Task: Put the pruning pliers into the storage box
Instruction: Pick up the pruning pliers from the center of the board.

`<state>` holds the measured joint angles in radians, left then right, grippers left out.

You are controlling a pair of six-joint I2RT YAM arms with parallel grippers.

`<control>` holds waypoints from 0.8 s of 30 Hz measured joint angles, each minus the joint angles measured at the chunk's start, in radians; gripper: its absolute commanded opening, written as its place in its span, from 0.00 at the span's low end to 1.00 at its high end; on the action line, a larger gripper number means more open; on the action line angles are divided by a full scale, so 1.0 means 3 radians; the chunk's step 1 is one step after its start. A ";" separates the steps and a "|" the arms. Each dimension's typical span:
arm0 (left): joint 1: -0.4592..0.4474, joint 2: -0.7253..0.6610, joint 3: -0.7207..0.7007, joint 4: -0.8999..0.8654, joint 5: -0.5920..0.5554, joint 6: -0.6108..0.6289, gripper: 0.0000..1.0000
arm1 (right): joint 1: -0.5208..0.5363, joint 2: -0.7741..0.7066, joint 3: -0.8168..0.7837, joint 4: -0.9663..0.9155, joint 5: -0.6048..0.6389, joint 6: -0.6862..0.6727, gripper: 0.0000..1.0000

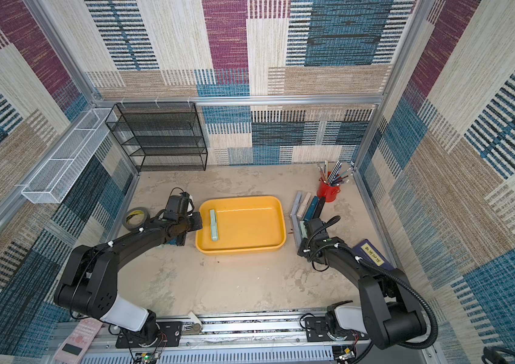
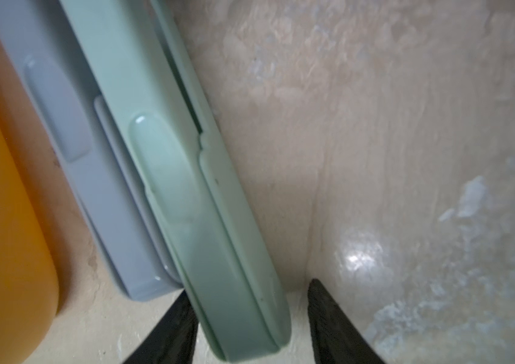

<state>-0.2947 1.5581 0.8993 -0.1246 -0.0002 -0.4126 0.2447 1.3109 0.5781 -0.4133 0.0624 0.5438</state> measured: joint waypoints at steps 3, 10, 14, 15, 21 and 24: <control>0.0000 0.0019 0.0003 0.0028 0.0000 0.0000 0.09 | 0.0000 0.0055 0.0020 0.0067 -0.0001 -0.0051 0.46; -0.0001 0.0065 0.0033 0.0067 0.0001 0.0000 0.08 | 0.0000 0.0043 0.0014 0.0085 -0.0062 -0.0170 0.34; -0.0001 0.0079 0.0042 0.0078 0.0011 0.0000 0.09 | 0.0000 0.0024 0.0006 0.0076 -0.0062 -0.0197 0.30; -0.0001 0.0081 0.0045 0.0079 0.0011 0.0000 0.08 | 0.0004 0.0010 0.0006 0.0056 -0.0081 -0.0207 0.29; -0.0001 0.0084 0.0045 0.0079 0.0011 0.0000 0.08 | 0.0103 -0.0198 0.0128 -0.0210 -0.0112 -0.0205 0.24; -0.0001 0.0085 0.0045 0.0080 0.0011 0.0000 0.08 | 0.0187 -0.0275 0.0322 -0.0366 -0.0070 -0.0205 0.23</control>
<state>-0.2951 1.5837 0.9127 -0.1005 0.0032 -0.4126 0.3008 1.2285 0.6746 -0.5232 0.0414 0.4824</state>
